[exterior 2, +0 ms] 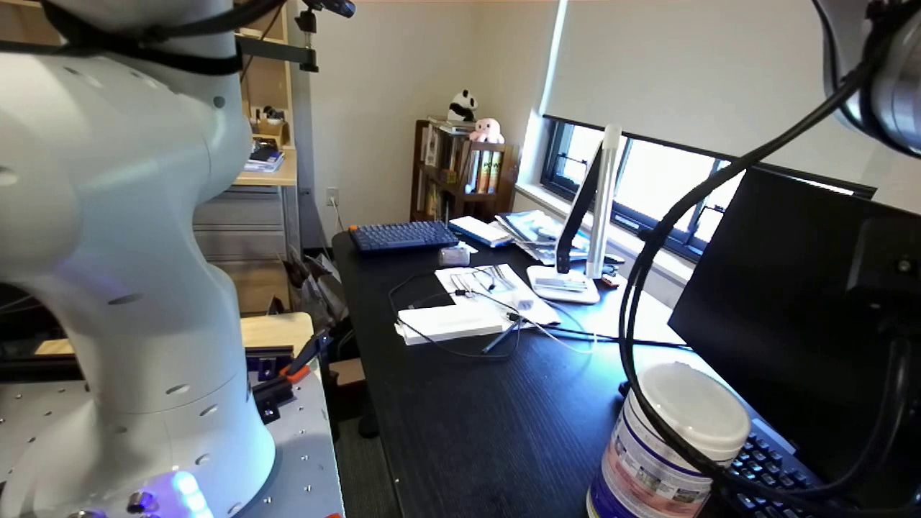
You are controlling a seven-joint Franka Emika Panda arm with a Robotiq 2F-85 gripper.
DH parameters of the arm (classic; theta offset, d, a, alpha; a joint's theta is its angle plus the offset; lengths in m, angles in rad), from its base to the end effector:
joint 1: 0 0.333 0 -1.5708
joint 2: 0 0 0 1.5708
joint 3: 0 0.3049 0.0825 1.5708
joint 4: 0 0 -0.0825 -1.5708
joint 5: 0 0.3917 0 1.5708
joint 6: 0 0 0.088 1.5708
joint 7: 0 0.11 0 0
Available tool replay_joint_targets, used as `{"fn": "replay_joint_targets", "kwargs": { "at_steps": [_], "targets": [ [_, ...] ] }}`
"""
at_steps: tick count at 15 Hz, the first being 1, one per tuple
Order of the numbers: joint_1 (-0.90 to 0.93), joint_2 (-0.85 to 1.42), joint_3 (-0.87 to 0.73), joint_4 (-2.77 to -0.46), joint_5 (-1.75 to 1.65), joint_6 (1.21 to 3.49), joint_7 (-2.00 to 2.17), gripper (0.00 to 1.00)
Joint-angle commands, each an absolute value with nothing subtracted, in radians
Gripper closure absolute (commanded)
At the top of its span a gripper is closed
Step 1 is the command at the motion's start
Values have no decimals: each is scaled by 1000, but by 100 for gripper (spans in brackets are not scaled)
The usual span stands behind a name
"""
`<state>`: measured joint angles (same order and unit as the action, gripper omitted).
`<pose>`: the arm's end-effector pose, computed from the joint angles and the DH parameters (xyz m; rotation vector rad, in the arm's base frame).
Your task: Move the black spectacle case to the left side of the desk
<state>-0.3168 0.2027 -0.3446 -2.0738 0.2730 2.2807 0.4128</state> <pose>0.4663 -0.3502 0.3212 -2.4421 1.7498 -0.0579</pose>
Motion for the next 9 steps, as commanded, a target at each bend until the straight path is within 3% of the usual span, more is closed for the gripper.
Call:
{"fn": "replay_joint_targets", "kwargs": {
  "at_steps": [1, 9],
  "targets": [
    [-325, 209, -343, -2070, 280, 2278, 416, 0],
    [-329, 292, -335, -2084, 456, 2384, 616, 0]
  ]
}}
